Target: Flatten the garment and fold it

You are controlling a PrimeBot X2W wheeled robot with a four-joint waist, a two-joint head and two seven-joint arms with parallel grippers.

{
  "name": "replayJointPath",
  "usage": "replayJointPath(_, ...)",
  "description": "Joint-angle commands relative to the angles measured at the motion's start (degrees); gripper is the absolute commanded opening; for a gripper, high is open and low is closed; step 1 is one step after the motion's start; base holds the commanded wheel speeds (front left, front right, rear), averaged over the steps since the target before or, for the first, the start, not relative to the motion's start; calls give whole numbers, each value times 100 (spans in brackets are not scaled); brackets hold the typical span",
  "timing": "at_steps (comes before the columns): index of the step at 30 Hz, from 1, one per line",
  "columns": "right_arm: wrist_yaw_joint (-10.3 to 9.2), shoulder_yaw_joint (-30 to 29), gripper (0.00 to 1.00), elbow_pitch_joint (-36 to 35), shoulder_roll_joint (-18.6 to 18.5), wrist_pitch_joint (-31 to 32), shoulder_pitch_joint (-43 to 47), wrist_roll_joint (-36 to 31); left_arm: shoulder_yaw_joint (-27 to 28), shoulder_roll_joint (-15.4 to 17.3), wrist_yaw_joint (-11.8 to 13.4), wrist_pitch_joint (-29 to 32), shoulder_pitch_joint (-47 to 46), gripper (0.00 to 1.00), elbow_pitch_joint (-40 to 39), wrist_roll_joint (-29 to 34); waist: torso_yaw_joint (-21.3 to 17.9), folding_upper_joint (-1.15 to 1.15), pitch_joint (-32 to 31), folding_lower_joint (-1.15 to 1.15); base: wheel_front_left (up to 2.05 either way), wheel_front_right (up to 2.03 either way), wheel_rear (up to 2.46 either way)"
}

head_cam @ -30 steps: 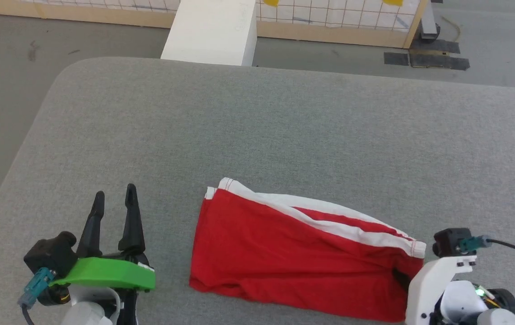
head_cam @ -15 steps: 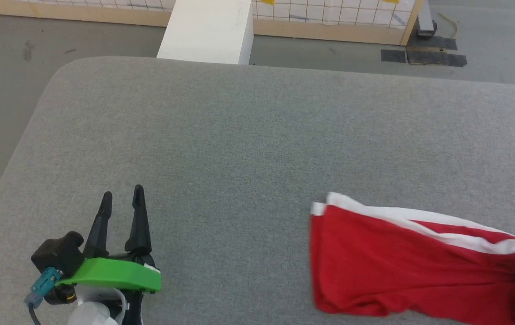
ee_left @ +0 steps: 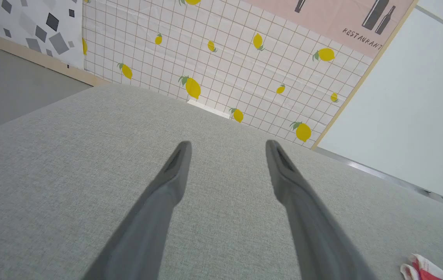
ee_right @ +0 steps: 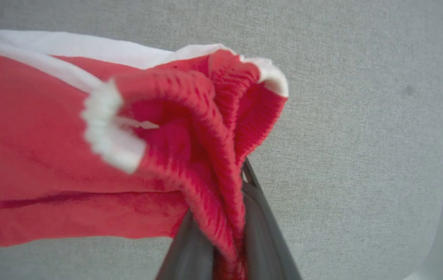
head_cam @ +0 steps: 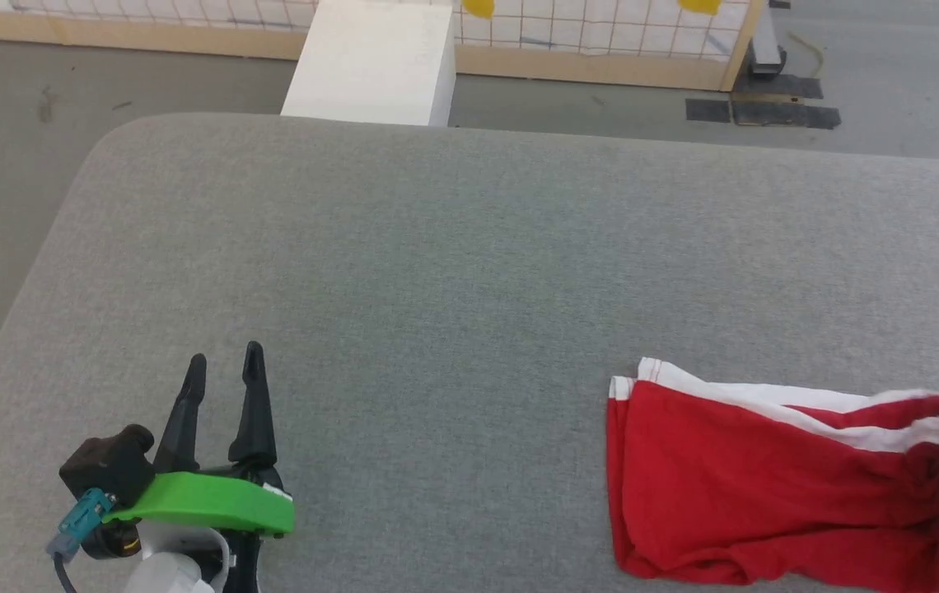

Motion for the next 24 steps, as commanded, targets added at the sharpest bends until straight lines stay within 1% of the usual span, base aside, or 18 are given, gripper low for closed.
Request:
replayJointPath(1,-11,95,0,-210,-62,199,67,168,0,-8,-29,-27,10,100,2,68,-38,0,-36,0,0,0,0)
replayJointPath(4,-11,328,0,-807,-100,790,119,625,-14,-16,-31,-27,3,100,9,66,-58,0,-56,0,0,0,0)
replayJointPath(7,-11,478,0,-1199,105,1137,82,994,-36,-21,-34,-27,-17,100,21,55,-51,0,-56,0,0,0,0)
replayJointPath(9,-11,594,0,-1311,282,1200,31,1113,-53,-25,-36,-27,-27,100,30,47,-43,0,-49,0,0,0,0)
replayJointPath(11,-11,731,0,-1326,441,1116,-43,1127,-72,-29,-38,-27,-32,100,37,42,-20,0,-28,0,0,0,0)
replayJointPath(14,-11,1065,0,-1183,623,958,-140,1117,-88,-30,-41,-27,-45,100,43,35,22,0,9,0,0,0,0)
replayJointPath(19,-11,1569,0,-715,894,640,-356,985,-124,0,-46,-27,-109,100,59,16,141,0,104,0,0,0,0)
replayJointPath(24,-11,1800,0,-157,1077,295,-528,804,-144,21,-50,-27,-141,100,80,-10,232,0,168,0,0,0,0)
